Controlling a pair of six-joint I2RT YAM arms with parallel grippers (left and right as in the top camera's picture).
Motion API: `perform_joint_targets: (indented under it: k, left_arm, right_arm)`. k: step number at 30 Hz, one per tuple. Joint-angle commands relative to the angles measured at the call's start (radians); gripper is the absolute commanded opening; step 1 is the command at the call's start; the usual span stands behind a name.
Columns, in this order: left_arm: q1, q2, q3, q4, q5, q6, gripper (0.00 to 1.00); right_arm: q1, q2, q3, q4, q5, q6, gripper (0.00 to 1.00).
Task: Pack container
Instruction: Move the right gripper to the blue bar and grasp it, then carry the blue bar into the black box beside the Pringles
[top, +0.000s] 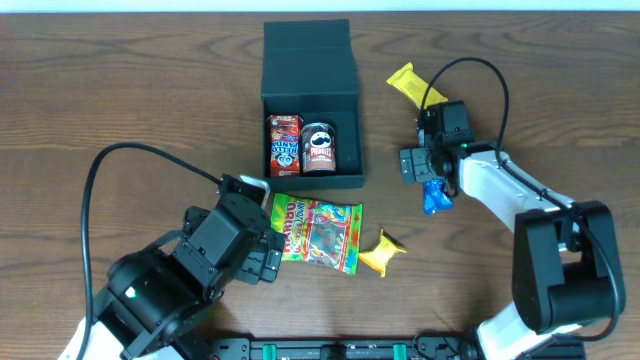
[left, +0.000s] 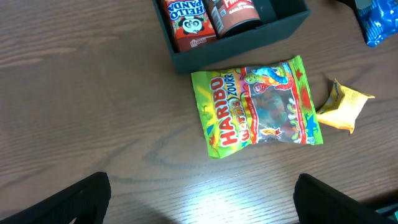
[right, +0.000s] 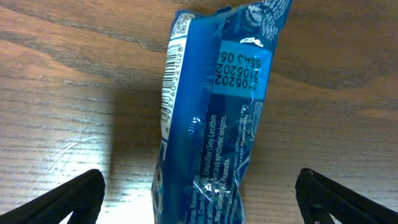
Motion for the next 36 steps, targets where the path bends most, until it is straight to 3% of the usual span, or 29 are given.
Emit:
perform_joint_targets:
  k: [1,5,11,22,31,36]
  left_arm:
    - [0.002,0.002,-0.001,-0.001,-0.018,0.01,0.95]
    - [0.002,0.002,-0.001,-0.001,-0.018,0.01,0.95]
    - [0.002,0.002,-0.001,-0.001,-0.018,0.01,0.95]
    - [0.002,0.002,-0.001,-0.001,-0.018,0.01,0.95]
    - [0.002,0.002,-0.001,-0.001,-0.018,0.01,0.95]
    - [0.002,0.002,-0.001,-0.001,-0.018,0.01,0.95]
  right_arm:
    - [-0.01,0.013,-0.018,0.016,0.006,0.024,0.97]
    - [-0.01,0.013,-0.018,0.018,0.006,0.027,0.9]
    - [-0.001,0.013,-0.018,0.004,0.006,0.027,0.66]
    - [0.052,0.013,-0.018,-0.01,0.006,0.027,0.37]
    - [0.085,0.005,-0.018,-0.01,0.006,0.028,0.26]
    - [0.099,-0.022,-0.018,-0.017,0.006,0.057,0.27]
